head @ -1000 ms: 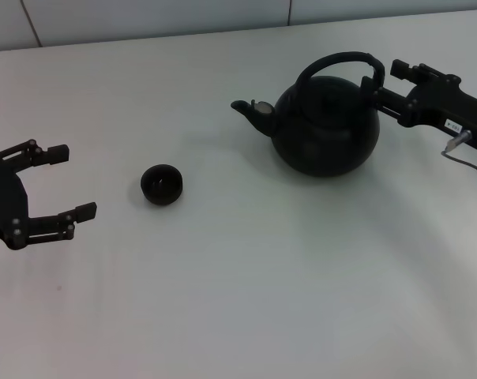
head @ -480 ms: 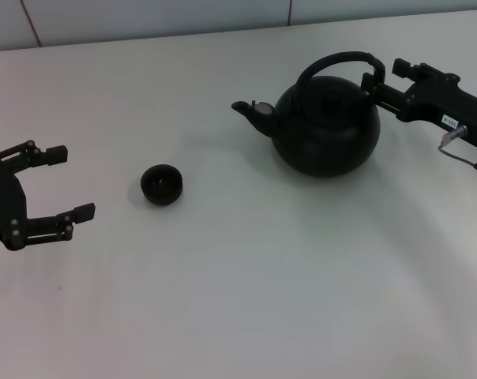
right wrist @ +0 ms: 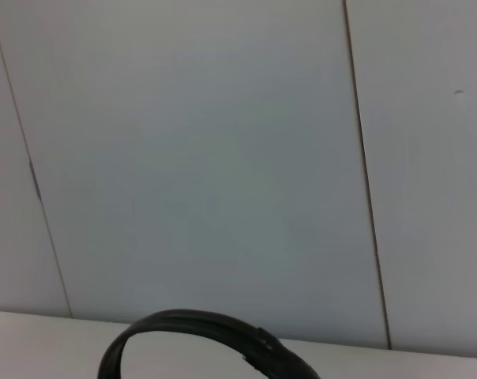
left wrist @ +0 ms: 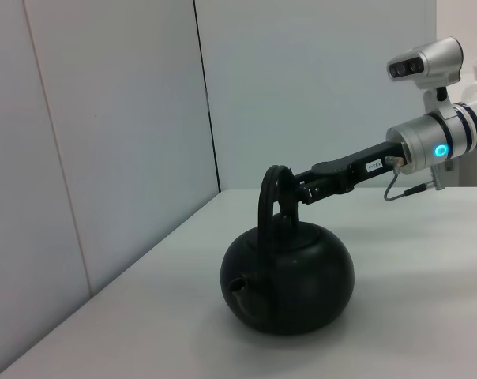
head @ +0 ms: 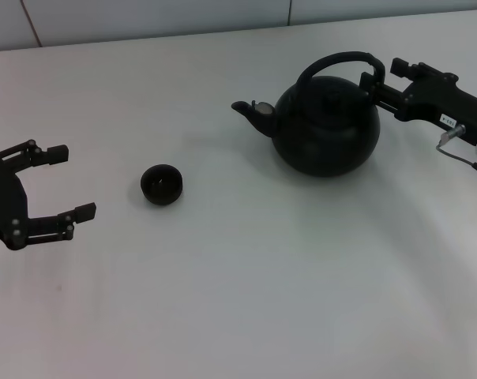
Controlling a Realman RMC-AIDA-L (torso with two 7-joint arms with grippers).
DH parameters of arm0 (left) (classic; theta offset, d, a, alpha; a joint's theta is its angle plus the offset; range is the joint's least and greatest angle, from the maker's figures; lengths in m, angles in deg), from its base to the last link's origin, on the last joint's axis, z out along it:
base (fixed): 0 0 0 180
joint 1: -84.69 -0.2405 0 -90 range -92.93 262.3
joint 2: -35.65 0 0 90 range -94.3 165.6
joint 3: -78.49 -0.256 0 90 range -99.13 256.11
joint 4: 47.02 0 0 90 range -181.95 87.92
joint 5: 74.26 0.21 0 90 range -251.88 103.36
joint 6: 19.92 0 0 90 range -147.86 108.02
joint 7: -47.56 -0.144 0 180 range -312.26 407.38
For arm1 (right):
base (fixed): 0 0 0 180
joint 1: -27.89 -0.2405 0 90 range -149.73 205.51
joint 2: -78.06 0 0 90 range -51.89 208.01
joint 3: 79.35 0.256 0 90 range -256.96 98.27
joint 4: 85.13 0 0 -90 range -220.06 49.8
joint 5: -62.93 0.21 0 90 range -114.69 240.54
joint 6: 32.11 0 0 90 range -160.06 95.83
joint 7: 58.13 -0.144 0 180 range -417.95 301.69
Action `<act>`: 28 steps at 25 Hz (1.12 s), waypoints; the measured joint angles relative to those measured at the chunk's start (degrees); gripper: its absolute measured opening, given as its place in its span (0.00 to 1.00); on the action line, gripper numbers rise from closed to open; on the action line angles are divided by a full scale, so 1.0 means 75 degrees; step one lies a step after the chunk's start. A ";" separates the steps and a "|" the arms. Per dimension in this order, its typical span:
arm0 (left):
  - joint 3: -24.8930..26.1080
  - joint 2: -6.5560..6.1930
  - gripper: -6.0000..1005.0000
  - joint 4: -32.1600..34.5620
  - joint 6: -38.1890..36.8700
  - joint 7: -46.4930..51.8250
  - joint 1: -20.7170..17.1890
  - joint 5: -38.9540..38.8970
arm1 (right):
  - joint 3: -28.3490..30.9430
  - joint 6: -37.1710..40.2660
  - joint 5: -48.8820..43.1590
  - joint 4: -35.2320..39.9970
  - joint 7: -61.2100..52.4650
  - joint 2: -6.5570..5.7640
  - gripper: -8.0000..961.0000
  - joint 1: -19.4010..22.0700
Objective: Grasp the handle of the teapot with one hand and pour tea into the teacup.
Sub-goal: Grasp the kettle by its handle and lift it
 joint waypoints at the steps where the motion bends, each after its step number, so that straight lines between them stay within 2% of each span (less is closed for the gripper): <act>1: 0.0004 0.0006 0.87 0.0005 0.0000 -0.0001 0.0006 -0.0001 | 0.0000 0.0000 0.0000 0.0000 0.0000 0.0000 0.70 0.0000; 11: 0.0009 0.0012 0.87 0.0029 0.0086 -0.0002 0.0007 -0.0001 | -0.0082 -0.0068 -0.0064 -0.0174 0.0130 -0.0009 0.70 -0.0156; 17: 0.0037 0.0010 0.87 0.0036 0.0093 -0.0002 0.0007 -0.0001 | -0.0086 -0.0089 -0.0037 -0.0174 0.0210 -0.0010 0.51 -0.0181; 25: 0.0054 0.0004 0.87 0.0036 0.0095 -0.0025 0.0005 -0.0001 | -0.0088 -0.0096 -0.0036 -0.0171 0.0212 -0.0010 0.16 -0.0197; 28: 0.0039 0.0001 0.87 0.0036 0.0095 -0.0026 0.0009 -0.0001 | -0.0087 -0.0096 -0.0036 -0.0171 0.0212 -0.0010 0.17 -0.0198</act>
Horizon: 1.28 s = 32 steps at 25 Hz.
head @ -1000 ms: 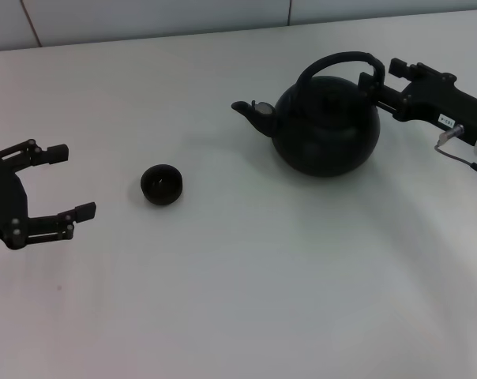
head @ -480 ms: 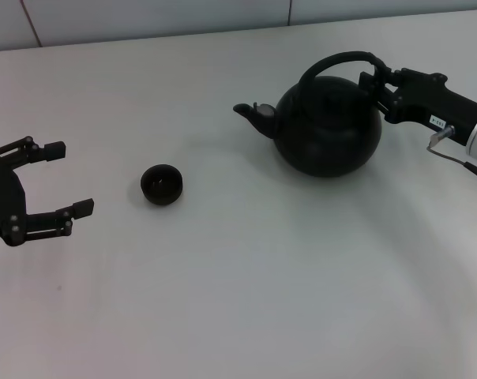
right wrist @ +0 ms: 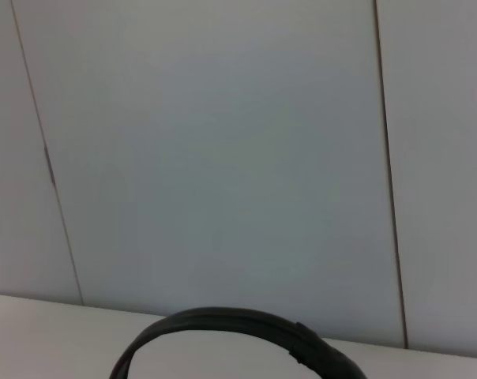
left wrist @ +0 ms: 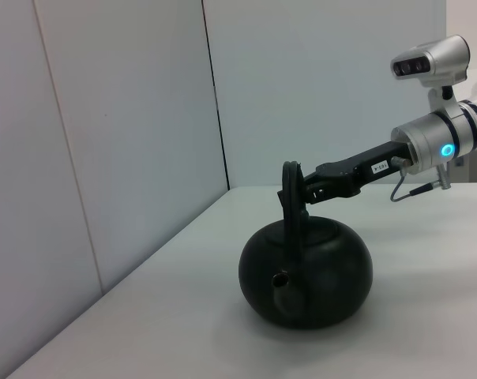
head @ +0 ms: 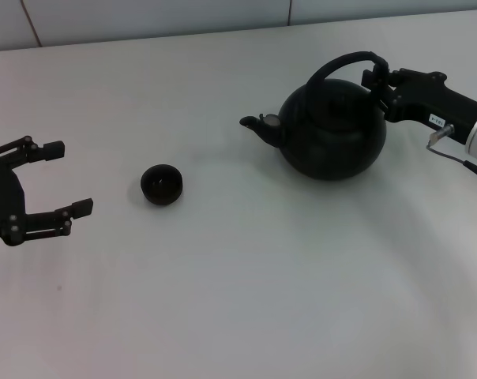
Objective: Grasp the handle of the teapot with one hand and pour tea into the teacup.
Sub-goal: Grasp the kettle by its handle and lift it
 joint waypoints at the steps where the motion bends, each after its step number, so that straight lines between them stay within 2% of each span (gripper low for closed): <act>1: 0.0000 0.0000 0.87 0.0000 0.0000 0.0000 0.0000 0.0000 | 0.0000 0.0000 0.0000 0.0000 0.0000 0.0000 0.16 0.0000; 15: -0.0034 0.0048 0.86 0.0007 0.0147 0.0000 0.0024 0.0000 | 0.0066 0.0051 0.0027 -0.0074 0.0458 0.0031 0.15 -0.0031; 23: -0.0038 0.0058 0.86 0.0012 0.0184 0.0000 0.0050 0.0000 | 0.0101 0.0001 0.1036 -0.0419 0.0998 0.0015 0.15 -0.0036; 32: -0.0033 0.0059 0.86 0.0019 0.0238 0.0000 0.0049 0.0000 | 0.0103 -0.0125 0.1174 -0.0484 0.0999 0.0002 0.15 -0.0039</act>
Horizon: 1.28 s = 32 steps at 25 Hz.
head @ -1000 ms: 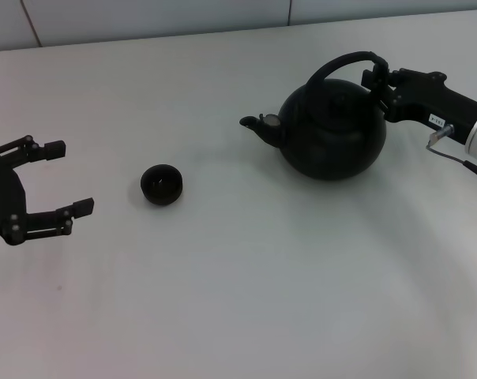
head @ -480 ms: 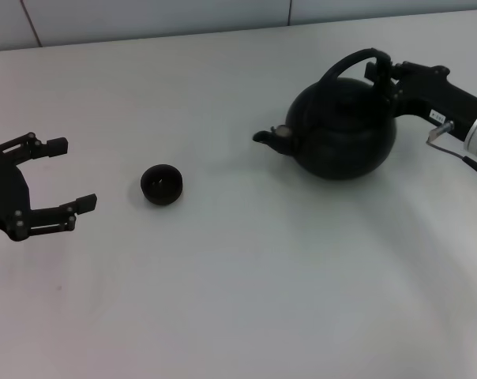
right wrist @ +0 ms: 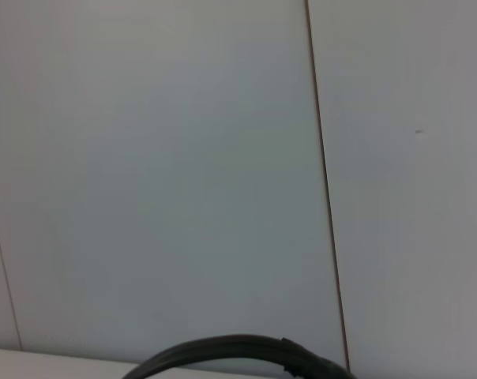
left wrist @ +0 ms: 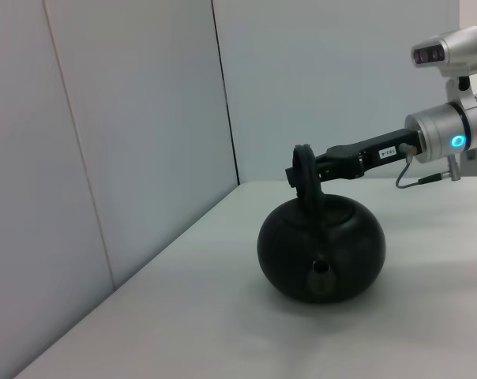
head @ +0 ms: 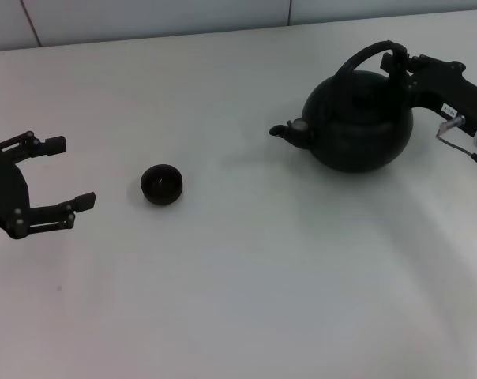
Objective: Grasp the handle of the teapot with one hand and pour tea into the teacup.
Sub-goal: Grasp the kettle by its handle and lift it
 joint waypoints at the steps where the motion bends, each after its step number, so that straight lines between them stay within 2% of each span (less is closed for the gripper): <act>1: 0.0000 0.0000 0.86 0.0000 0.0000 0.0000 0.0000 0.0000 | -0.0031 -0.0074 0.0005 -0.0026 0.0000 -0.0001 0.15 -0.0027; 12: 0.0053 0.0035 0.86 0.0070 0.0102 0.0000 0.0102 0.0316 | 0.0022 0.0009 0.0015 -0.0149 -0.0015 0.0008 0.14 -0.0135; 23: 0.0170 0.0035 0.86 0.0088 0.0111 -0.0093 0.0070 0.0317 | 0.0041 0.0746 0.0332 -0.0087 -0.0011 0.0008 0.14 -0.0150; 32: 0.0223 0.0046 0.86 0.0086 0.0087 -0.0094 0.0054 0.0297 | -0.0037 0.0778 0.0348 -0.0041 -0.0059 0.0009 0.14 -0.0515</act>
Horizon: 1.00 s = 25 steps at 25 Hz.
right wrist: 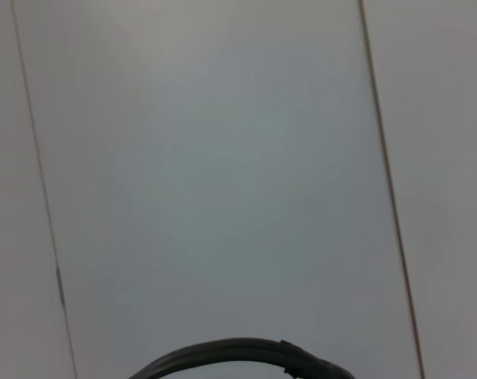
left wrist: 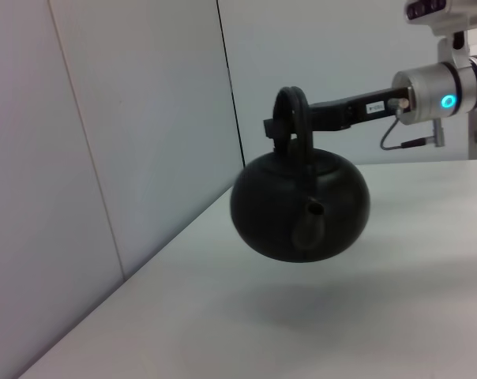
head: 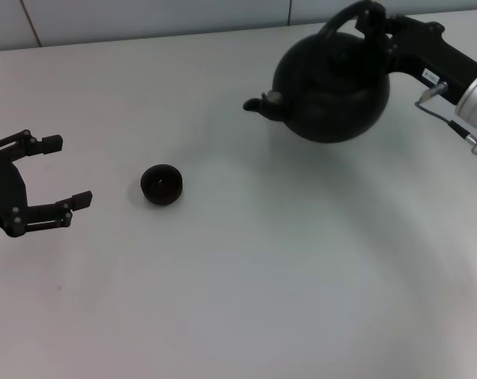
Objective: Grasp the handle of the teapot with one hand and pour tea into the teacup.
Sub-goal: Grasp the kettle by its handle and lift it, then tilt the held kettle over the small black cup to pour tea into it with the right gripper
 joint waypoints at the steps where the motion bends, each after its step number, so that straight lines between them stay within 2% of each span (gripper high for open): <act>1: 0.0000 0.0000 0.86 0.0000 0.0000 0.0000 0.0000 0.0000 | -0.0001 0.0003 0.0001 -0.0003 -0.0001 0.0000 0.14 -0.0056; 10: -0.0002 0.0001 0.86 0.0008 -0.0034 0.0000 -0.0036 -0.0036 | -0.0081 -0.0051 -0.0047 -0.0164 -0.0007 0.0000 0.14 -0.0485; 25: -0.0007 0.0021 0.86 0.0024 -0.0048 -0.0091 -0.0083 -0.0024 | -0.1015 -0.0492 -0.0024 -0.0368 -0.0016 0.0021 0.14 -0.1029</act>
